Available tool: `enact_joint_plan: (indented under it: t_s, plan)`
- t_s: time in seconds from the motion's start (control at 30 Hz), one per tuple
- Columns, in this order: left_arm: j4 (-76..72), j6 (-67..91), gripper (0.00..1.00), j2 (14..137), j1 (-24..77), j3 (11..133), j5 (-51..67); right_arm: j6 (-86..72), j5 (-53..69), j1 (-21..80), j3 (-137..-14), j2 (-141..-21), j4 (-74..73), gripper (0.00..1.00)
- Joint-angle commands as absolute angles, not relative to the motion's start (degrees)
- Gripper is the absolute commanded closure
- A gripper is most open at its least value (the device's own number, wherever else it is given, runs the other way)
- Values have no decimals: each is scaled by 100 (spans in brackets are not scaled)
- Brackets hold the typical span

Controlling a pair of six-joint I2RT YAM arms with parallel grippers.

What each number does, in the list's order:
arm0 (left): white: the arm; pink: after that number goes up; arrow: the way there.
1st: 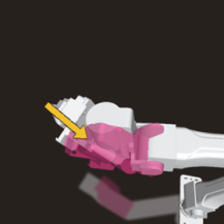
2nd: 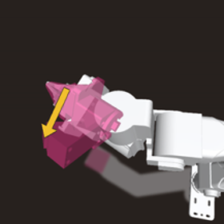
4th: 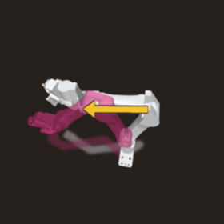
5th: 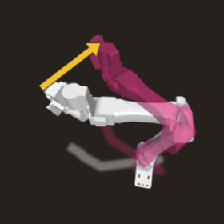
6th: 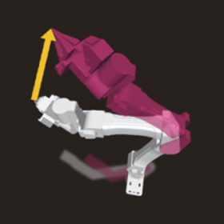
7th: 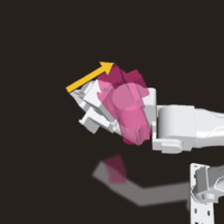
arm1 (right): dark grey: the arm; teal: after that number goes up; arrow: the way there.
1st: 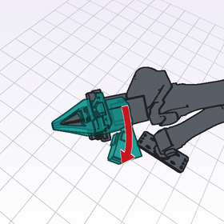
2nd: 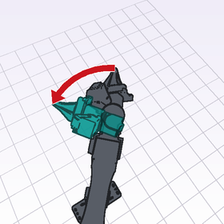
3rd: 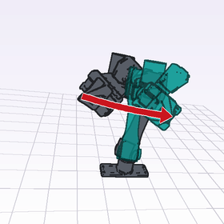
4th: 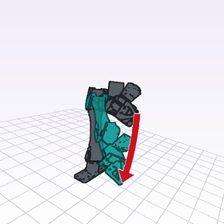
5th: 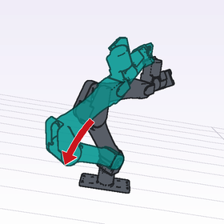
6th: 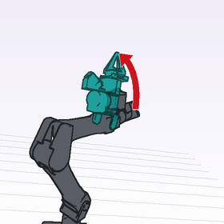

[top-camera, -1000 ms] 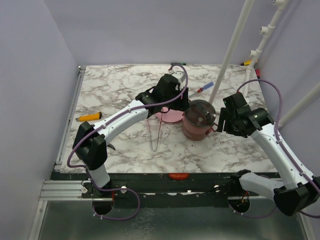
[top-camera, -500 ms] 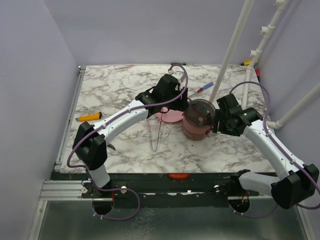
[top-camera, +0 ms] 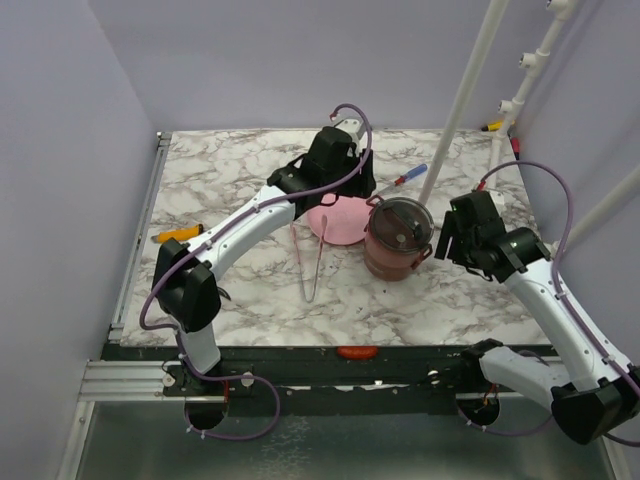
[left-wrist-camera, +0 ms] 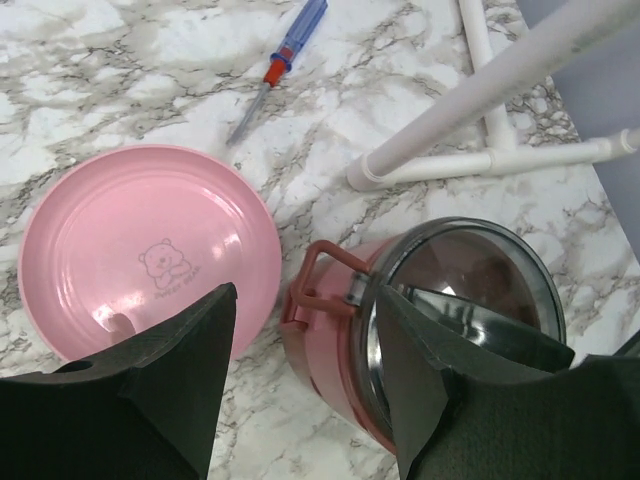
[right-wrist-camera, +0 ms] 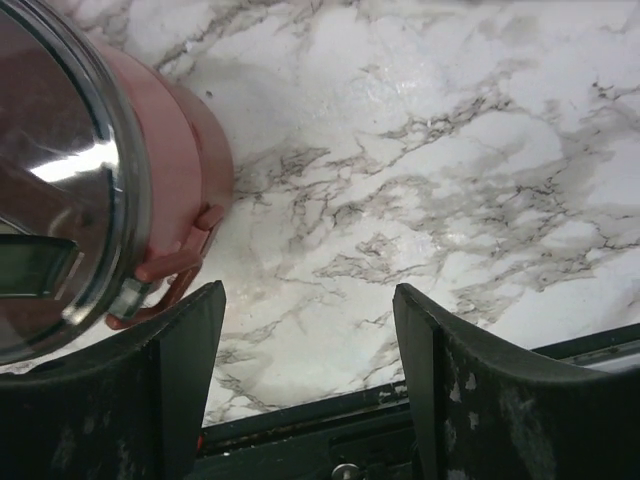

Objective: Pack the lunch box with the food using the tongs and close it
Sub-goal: Close the fastener on the packing box.

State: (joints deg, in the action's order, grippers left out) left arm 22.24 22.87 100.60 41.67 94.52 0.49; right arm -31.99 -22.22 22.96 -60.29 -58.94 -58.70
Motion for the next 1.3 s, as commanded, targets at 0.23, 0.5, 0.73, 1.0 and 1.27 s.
enact_joint_plan:
  t_s: [0.23,0.5,0.73,1.0,1.27]
  plan:
    - [2229,2257,40,10089,3976,9257,-2,-2207,-600,2320,-6720,-5590,-4573,22]
    - [2228,2257,40,10028,3860,9130,166,-1677,452,2319,-6751,-6179,-3684,21]
    - [2226,2245,40,9991,3796,9114,223,-1183,588,2319,-6885,-6743,-3411,24]
    - [2230,2234,40,10031,3709,9079,298,-940,1035,2318,-6905,-6962,-3434,33]
    - [2229,2237,40,10158,3674,9160,419,-967,1321,2320,-6782,-7016,-3464,35]
